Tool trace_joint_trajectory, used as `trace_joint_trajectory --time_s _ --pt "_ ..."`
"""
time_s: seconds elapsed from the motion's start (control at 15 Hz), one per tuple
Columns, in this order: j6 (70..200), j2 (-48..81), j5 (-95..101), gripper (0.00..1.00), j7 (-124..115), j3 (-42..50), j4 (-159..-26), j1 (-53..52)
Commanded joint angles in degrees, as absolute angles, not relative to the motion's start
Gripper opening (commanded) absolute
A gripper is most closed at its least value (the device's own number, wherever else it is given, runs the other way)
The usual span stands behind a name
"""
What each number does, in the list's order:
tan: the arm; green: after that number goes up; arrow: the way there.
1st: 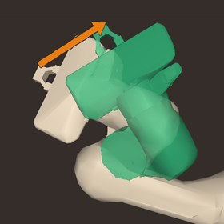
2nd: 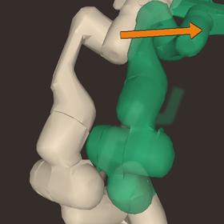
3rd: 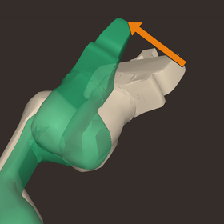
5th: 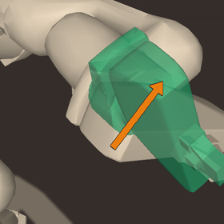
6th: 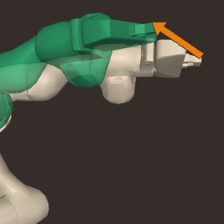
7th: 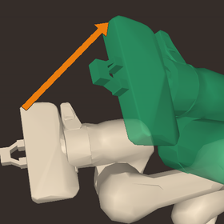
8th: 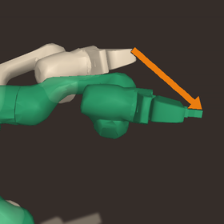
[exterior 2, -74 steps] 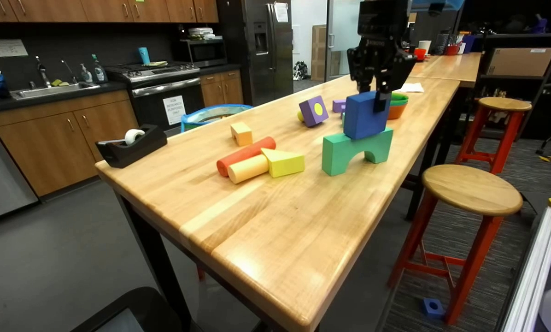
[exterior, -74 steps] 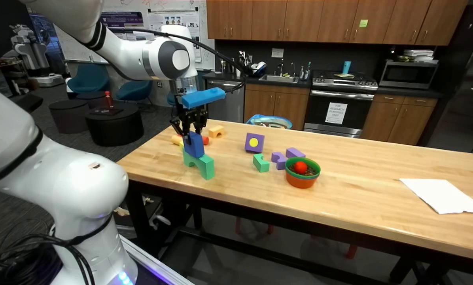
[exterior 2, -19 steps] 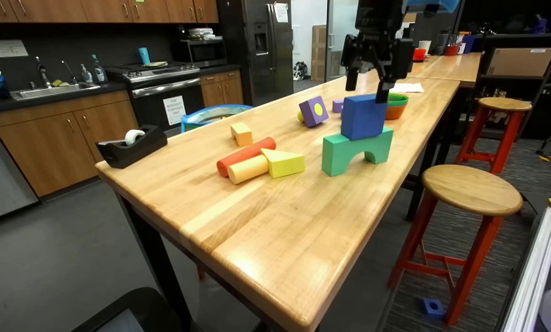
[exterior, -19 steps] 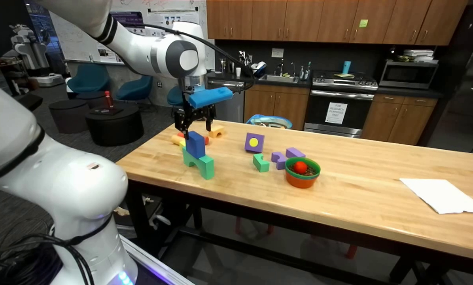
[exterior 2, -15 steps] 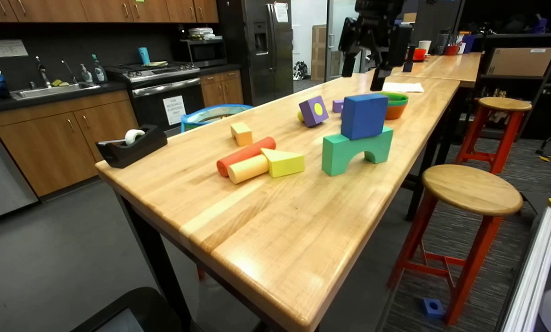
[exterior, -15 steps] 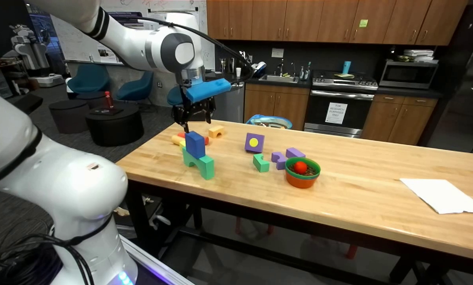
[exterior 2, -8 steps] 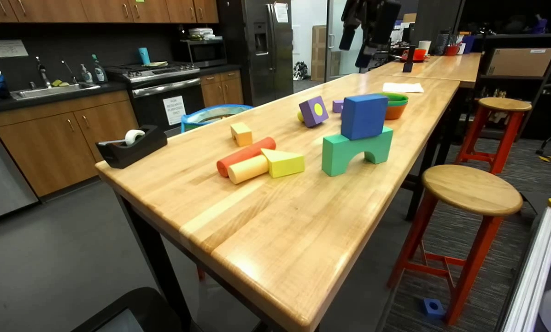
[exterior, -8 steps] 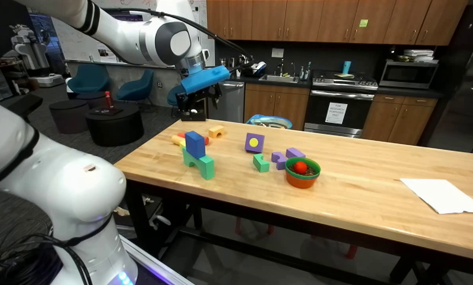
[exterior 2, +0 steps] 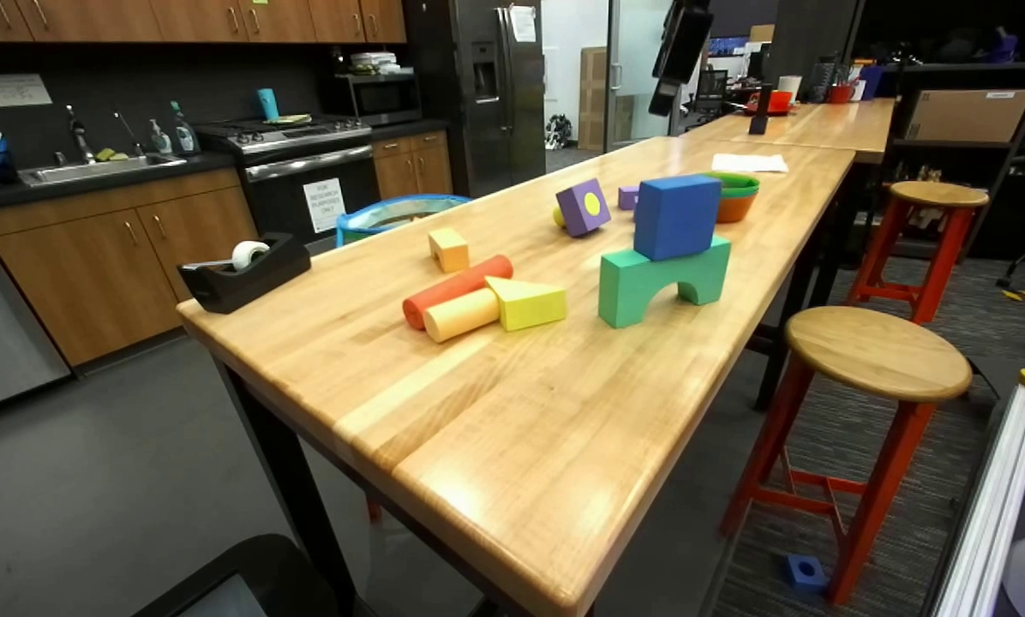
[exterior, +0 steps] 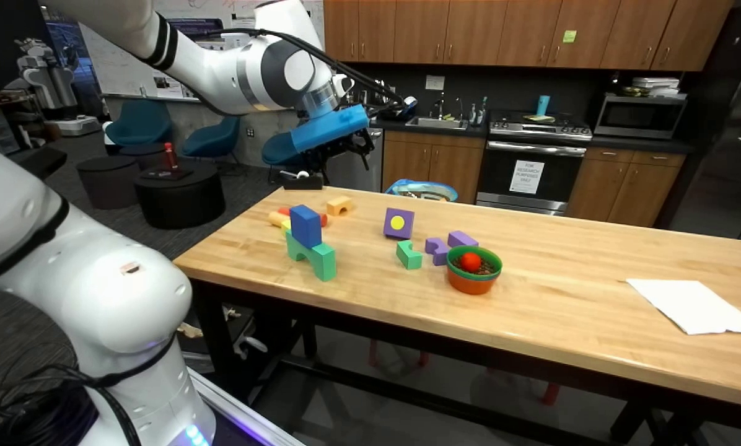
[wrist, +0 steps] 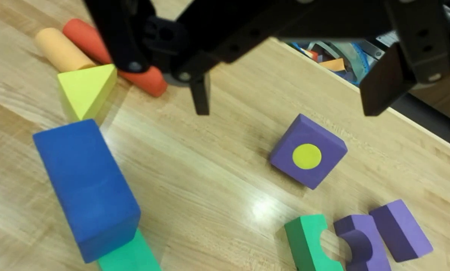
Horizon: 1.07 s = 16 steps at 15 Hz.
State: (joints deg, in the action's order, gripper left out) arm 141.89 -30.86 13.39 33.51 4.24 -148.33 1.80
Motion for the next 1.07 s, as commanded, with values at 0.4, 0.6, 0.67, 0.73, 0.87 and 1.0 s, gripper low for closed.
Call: trace_joint_trajectory --time_s 0.4,0.6,0.67,0.73,0.87,1.0 --pt "144.5 -23.3 19.5 1.0 21.0 1.3 -144.3 2.6" --pt "144.6 -22.6 21.7 1.0 18.3 -0.9 -144.4 2.1" --pt "144.7 -22.4 22.3 1.0 17.6 -1.6 -144.6 2.0" --pt "144.7 -22.4 23.0 1.0 17.0 -2.3 -144.8 1.7" --pt "144.7 -22.0 24.2 1.0 15.5 -3.8 -145.1 1.5" --pt "144.6 -21.7 25.8 1.0 13.5 -5.2 -145.2 1.5"
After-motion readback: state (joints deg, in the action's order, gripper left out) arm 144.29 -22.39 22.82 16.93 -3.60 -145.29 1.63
